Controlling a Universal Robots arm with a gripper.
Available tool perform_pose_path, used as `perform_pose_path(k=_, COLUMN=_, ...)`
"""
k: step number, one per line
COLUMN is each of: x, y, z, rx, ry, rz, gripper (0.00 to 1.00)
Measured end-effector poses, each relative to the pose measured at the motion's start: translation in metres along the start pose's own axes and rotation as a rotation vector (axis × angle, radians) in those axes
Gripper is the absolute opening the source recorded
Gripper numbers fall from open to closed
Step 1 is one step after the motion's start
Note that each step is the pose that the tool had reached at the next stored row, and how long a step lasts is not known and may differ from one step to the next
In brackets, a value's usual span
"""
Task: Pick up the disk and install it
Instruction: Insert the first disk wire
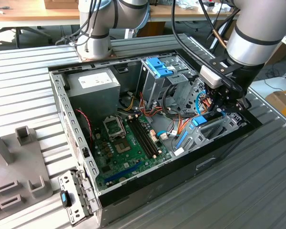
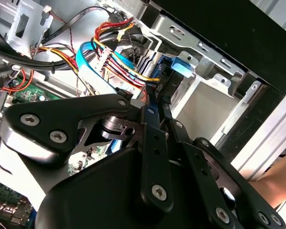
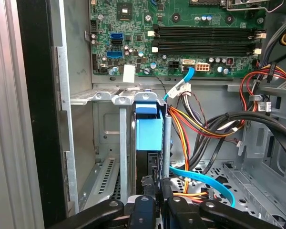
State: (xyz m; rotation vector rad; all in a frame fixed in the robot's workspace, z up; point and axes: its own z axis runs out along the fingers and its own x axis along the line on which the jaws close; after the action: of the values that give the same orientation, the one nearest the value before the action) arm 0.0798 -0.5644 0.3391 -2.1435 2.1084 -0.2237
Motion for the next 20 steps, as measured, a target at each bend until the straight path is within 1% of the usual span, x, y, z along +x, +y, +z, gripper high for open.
perform_pose_path(k=9, x=0.0, y=0.0002, z=0.0008, rx=0.0, ry=0.0, rz=-0.001, gripper=0.16)
perform_pose_path(k=20, x=0.0, y=0.0009, z=0.0045, rx=-0.0001, ry=0.0003, rz=-0.001, gripper=0.16)
